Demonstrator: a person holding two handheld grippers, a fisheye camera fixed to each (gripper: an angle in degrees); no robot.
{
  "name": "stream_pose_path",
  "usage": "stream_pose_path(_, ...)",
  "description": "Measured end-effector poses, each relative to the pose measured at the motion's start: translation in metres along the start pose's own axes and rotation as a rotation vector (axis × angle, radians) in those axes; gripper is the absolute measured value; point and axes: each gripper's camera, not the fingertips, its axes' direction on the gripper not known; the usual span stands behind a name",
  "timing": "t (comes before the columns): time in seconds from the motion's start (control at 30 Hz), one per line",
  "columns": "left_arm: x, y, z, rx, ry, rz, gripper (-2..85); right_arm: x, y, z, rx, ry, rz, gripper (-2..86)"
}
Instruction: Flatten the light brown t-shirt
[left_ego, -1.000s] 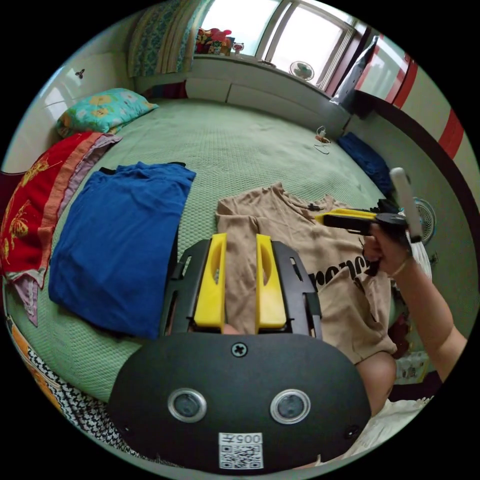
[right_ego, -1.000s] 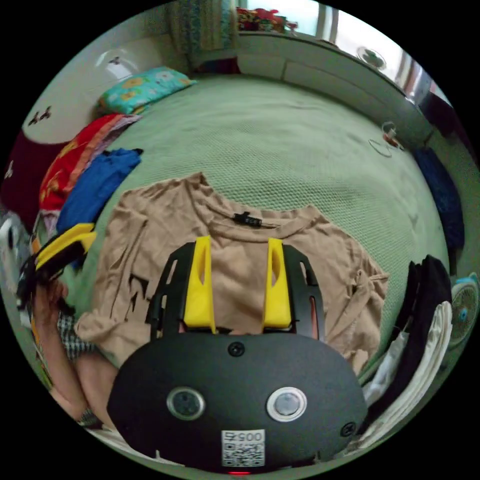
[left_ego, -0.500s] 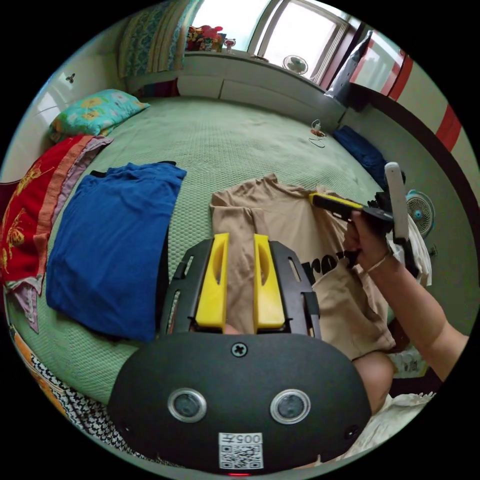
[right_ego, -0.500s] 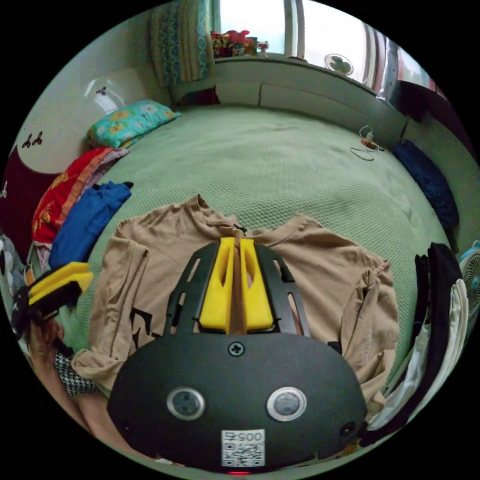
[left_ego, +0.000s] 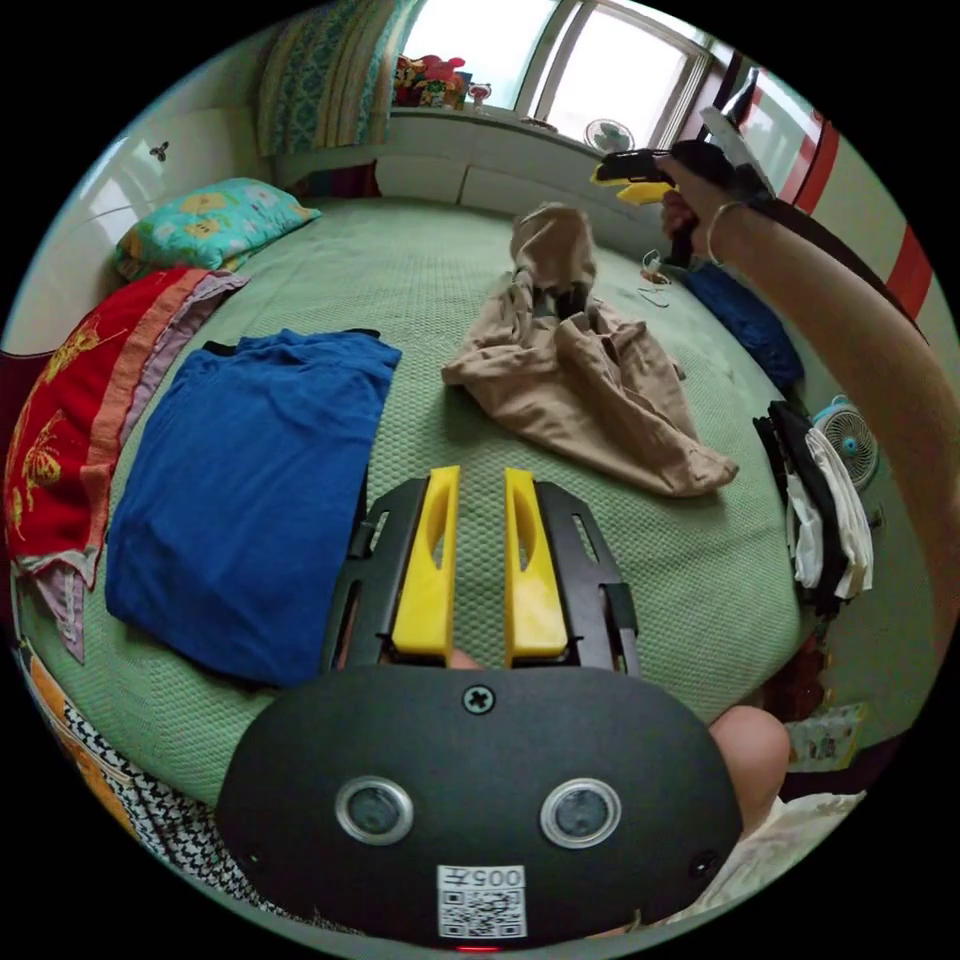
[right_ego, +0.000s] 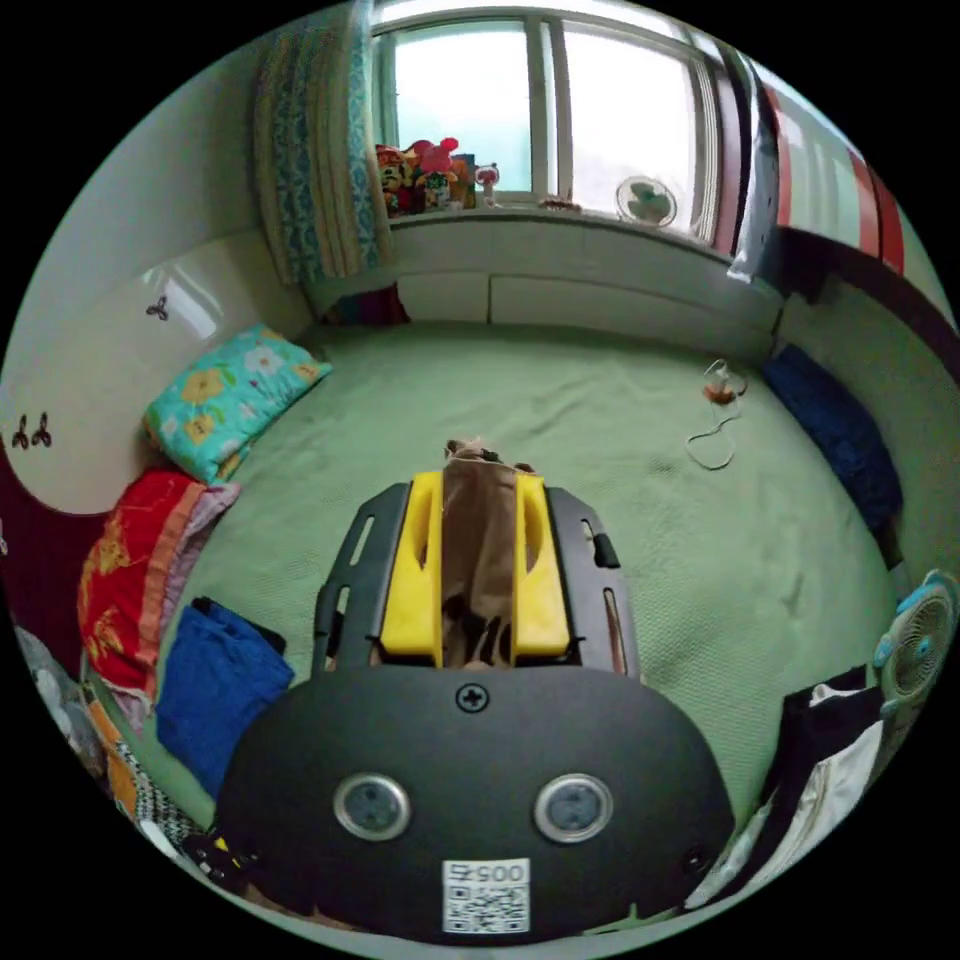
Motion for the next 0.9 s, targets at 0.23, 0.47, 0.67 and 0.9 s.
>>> stream_pose_path(0.23,0.011,0.003,-0.002,-0.011,0.001,0.051,8.1,0.006,0.112,0.022,-0.180,-0.018,-0.235,13.1)
stream_pose_path(0.47,0.019,0.003,0.000,-0.026,-0.010,0.065,7.6,0.041,0.185,0.047,-0.340,0.137,-0.322,5.4)
stream_pose_path(0.67,0.033,0.000,0.002,-0.036,-0.032,0.114,7.5,0.038,0.191,-0.009,-0.197,0.109,-0.308,-1.3)
stream_pose_path(0.9,0.037,-0.001,0.003,-0.031,0.038,0.100,7.2,0.071,0.255,-0.123,-0.062,0.003,-0.215,-1.5)
